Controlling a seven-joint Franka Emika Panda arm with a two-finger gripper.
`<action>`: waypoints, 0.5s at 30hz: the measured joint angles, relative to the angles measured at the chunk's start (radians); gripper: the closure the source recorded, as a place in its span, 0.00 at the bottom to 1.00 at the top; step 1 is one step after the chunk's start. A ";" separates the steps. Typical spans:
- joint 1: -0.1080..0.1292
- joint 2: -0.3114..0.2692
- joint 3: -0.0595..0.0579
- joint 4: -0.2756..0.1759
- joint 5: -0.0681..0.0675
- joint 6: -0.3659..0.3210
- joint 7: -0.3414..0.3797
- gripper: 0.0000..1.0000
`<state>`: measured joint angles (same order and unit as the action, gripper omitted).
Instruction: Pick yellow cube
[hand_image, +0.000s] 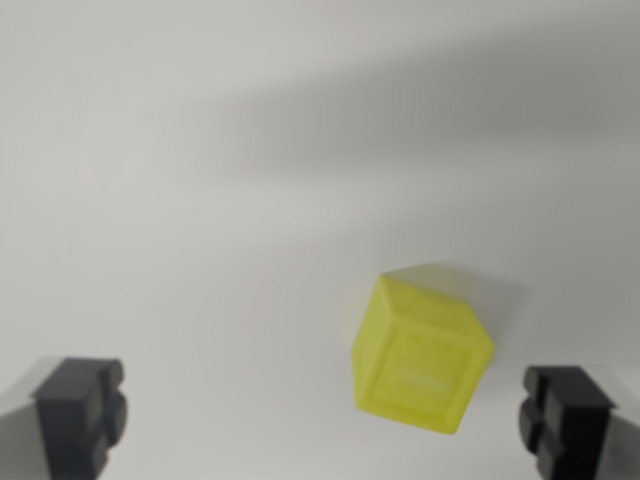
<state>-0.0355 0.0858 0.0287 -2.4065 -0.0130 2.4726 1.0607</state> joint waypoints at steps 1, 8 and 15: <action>-0.001 0.000 0.000 -0.005 0.000 0.006 0.004 0.00; -0.007 0.004 0.000 -0.041 0.000 0.047 0.028 0.00; -0.014 0.009 0.000 -0.076 0.001 0.089 0.052 0.00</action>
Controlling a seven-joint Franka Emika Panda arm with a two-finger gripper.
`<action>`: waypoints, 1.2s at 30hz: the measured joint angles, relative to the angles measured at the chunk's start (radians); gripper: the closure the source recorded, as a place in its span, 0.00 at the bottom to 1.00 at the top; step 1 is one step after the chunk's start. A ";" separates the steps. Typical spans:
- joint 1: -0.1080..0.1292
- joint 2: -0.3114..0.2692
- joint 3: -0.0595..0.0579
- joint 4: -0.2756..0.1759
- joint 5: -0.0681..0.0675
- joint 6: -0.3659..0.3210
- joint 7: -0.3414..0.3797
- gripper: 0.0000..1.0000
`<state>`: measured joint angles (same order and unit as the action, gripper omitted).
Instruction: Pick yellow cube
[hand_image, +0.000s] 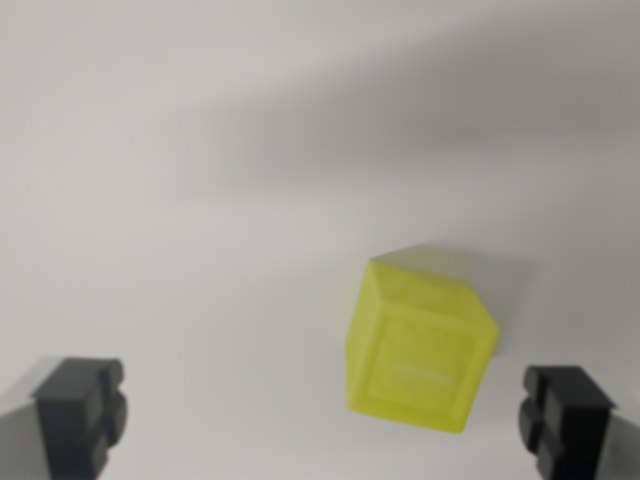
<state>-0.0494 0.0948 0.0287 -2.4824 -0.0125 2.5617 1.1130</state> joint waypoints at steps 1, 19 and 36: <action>-0.001 0.001 0.000 -0.005 0.000 0.006 0.003 0.00; -0.019 0.026 0.000 -0.086 0.000 0.118 0.065 0.00; -0.038 0.065 0.000 -0.153 -0.003 0.229 0.123 0.00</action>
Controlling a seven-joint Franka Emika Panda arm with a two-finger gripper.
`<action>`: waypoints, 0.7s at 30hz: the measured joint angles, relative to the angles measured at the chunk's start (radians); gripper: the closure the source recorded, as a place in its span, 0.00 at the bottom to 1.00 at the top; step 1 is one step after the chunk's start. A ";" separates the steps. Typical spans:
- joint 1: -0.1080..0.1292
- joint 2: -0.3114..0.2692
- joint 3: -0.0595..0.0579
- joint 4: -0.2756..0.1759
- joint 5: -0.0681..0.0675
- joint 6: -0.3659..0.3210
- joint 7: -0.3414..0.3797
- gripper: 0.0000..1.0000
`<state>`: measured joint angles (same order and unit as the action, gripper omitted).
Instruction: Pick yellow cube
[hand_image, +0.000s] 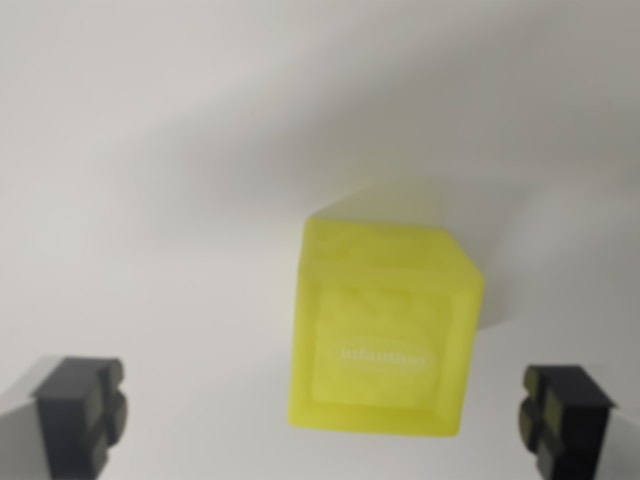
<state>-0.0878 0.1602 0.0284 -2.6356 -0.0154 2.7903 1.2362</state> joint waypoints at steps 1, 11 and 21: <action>-0.001 0.003 0.000 -0.004 0.000 0.007 0.004 0.00; -0.014 0.034 0.000 -0.038 -0.005 0.075 0.038 0.00; -0.021 0.079 0.000 -0.045 -0.015 0.127 0.057 0.00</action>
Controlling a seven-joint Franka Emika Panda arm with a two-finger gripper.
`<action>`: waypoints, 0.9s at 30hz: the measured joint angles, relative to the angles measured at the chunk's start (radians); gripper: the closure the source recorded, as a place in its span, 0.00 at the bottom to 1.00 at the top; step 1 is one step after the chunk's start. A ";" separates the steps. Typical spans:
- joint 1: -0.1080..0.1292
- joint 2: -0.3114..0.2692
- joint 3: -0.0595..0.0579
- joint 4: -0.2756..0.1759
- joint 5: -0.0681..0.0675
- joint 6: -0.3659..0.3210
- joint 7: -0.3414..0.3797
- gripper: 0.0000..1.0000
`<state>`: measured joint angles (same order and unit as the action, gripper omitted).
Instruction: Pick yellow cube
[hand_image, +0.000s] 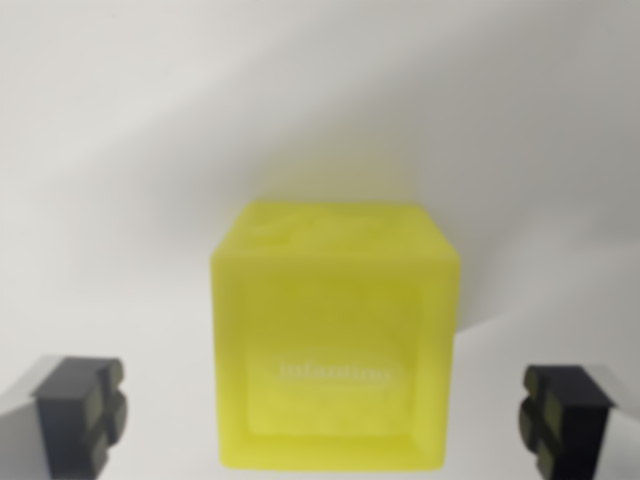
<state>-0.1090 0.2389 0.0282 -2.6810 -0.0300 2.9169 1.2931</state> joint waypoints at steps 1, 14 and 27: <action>0.000 0.006 0.000 0.001 -0.001 0.005 0.001 0.00; -0.005 0.082 -0.001 0.018 -0.023 0.064 0.020 0.00; -0.016 0.141 0.001 0.035 -0.061 0.108 0.051 1.00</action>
<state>-0.1255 0.3801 0.0287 -2.6463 -0.0909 3.0245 1.3442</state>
